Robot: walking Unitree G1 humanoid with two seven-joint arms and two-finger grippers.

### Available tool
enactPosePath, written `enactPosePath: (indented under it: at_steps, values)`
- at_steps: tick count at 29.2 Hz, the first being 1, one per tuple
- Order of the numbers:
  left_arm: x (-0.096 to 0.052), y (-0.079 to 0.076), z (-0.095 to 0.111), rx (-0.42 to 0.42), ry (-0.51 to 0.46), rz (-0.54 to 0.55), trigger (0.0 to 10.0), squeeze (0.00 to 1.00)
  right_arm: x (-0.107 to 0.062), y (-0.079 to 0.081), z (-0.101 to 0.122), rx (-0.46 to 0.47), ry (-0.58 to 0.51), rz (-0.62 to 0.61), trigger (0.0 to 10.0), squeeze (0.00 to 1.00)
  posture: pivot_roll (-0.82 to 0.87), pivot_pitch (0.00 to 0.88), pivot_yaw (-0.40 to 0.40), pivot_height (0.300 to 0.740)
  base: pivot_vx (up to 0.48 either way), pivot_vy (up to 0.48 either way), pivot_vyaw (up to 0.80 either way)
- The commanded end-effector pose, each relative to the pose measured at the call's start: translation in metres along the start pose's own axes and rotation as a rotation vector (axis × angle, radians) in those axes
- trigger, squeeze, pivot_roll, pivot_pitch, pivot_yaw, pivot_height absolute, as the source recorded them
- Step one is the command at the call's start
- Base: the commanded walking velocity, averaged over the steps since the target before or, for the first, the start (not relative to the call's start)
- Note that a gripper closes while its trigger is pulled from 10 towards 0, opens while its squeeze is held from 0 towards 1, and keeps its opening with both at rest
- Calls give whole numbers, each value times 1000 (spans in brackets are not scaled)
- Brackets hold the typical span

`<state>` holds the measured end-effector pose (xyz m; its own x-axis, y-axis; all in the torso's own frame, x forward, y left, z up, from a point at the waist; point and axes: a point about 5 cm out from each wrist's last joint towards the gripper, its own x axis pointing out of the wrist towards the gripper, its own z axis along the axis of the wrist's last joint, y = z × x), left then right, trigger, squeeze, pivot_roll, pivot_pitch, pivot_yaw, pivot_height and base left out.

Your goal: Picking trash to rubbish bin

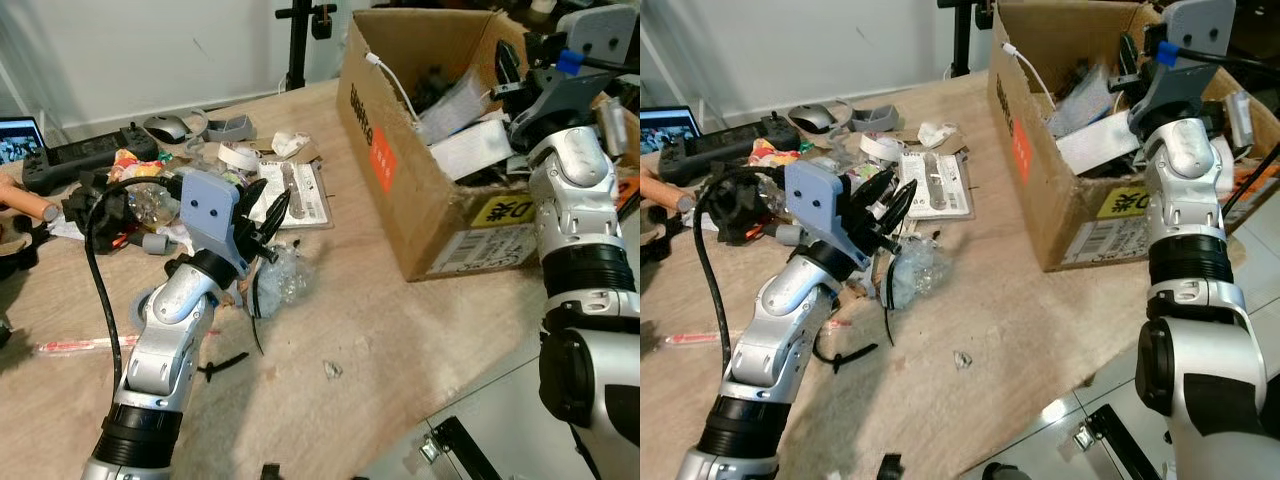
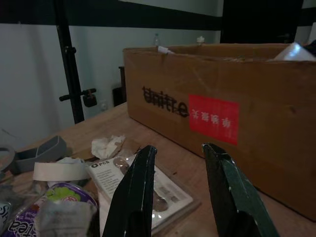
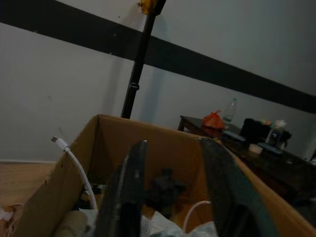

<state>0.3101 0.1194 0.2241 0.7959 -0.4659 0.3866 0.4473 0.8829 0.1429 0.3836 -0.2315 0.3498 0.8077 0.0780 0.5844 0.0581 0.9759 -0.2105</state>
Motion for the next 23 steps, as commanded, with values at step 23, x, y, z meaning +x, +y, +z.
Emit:
enactPosePath:
  at_steps: [23]
  values:
    - [-2, 31, 8, 43, -42, 220, 10000, 0, -19, 117, 23, 95, -164, 533, 10000, 0, 56, 193, -41, 740, 0, 0, 35]
